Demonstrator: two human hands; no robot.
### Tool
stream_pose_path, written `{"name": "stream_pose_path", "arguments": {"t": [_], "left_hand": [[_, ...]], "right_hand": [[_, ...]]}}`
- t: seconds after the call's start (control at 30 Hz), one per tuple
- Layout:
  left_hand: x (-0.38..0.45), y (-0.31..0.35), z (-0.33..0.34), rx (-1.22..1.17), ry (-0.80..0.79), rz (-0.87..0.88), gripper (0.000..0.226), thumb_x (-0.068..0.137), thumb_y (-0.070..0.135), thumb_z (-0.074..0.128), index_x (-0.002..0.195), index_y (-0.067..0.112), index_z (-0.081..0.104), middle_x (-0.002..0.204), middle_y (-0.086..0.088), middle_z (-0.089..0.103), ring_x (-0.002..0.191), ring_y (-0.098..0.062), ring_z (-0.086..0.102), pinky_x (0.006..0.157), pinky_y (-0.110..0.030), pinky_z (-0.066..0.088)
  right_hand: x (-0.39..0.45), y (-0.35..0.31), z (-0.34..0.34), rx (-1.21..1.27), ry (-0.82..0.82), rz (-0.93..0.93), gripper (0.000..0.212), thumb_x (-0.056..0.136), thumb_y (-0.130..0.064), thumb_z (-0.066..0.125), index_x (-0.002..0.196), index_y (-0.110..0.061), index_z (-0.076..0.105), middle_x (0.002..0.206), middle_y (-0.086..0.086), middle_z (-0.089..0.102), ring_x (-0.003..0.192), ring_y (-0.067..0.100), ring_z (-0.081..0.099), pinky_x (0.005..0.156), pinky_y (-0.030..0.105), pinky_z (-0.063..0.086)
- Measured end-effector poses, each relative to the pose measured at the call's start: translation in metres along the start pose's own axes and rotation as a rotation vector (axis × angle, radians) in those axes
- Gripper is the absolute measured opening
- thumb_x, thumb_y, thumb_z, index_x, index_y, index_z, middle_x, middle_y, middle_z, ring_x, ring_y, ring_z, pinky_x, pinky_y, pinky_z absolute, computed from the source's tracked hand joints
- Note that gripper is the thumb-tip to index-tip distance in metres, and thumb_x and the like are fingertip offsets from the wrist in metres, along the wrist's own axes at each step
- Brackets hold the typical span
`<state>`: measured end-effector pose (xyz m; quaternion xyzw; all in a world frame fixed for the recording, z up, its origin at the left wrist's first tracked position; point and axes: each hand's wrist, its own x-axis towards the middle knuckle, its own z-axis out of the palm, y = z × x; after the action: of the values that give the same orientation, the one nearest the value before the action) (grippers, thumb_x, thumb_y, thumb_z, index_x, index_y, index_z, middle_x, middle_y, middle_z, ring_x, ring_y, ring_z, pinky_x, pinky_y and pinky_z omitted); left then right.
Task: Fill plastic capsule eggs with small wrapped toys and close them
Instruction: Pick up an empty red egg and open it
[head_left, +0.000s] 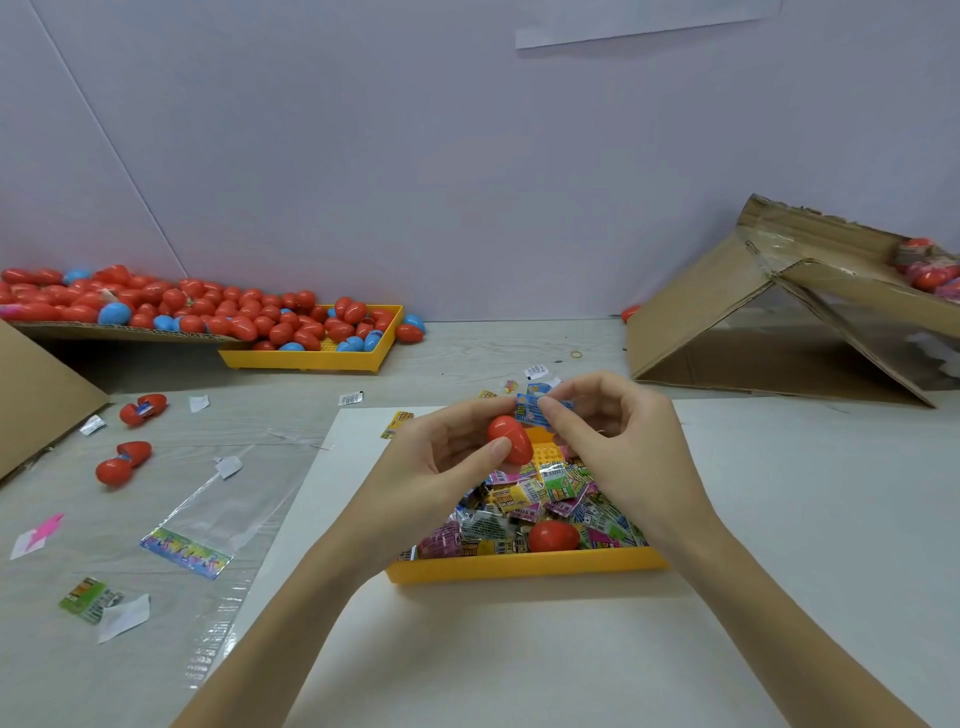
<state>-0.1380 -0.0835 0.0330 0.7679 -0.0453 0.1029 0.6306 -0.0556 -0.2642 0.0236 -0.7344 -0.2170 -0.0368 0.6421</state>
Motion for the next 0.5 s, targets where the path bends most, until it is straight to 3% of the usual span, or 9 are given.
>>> {"name": "stream_pose_path", "arguments": {"t": [0.2,0.33,0.5], "left_hand": [[0.0001,0.0001,0.0014,-0.023,-0.011,0.006,0.035,0.094,0.019,0.068,0.129,0.022,0.064,0.112,0.0,0.077,0.1,-0.02,0.075,0.09,-0.025,0.058],[0.0002,0.0011,-0.0004,-0.012,0.038,0.036,0.02,0.094,0.023,0.068,0.114,0.018,0.068,0.103,-0.001,0.077,0.087,-0.021,0.075,0.081,-0.022,0.058],[0.0016,-0.0003,-0.0009,0.034,0.086,0.013,0.019,0.091,0.038,0.07,0.107,0.031,0.076,0.093,-0.002,0.076,0.078,-0.019,0.074,0.078,-0.025,0.058]], "right_hand": [[-0.0002,0.0008,0.0005,-0.06,0.003,-0.029,0.007,0.094,-0.021,0.075,0.096,-0.027,0.073,0.081,-0.004,0.076,0.077,0.011,0.074,0.073,0.028,0.06],[0.0012,-0.0005,-0.0013,0.195,-0.029,0.155,0.019,0.097,-0.007,0.069,0.113,-0.017,0.075,0.092,0.003,0.08,0.086,0.015,0.078,0.071,0.021,0.06],[0.0017,-0.0049,-0.0036,0.557,-0.067,0.424,0.018,0.096,-0.003,0.067,0.113,-0.003,0.074,0.098,0.01,0.08,0.09,0.022,0.078,0.07,0.023,0.061]]}}
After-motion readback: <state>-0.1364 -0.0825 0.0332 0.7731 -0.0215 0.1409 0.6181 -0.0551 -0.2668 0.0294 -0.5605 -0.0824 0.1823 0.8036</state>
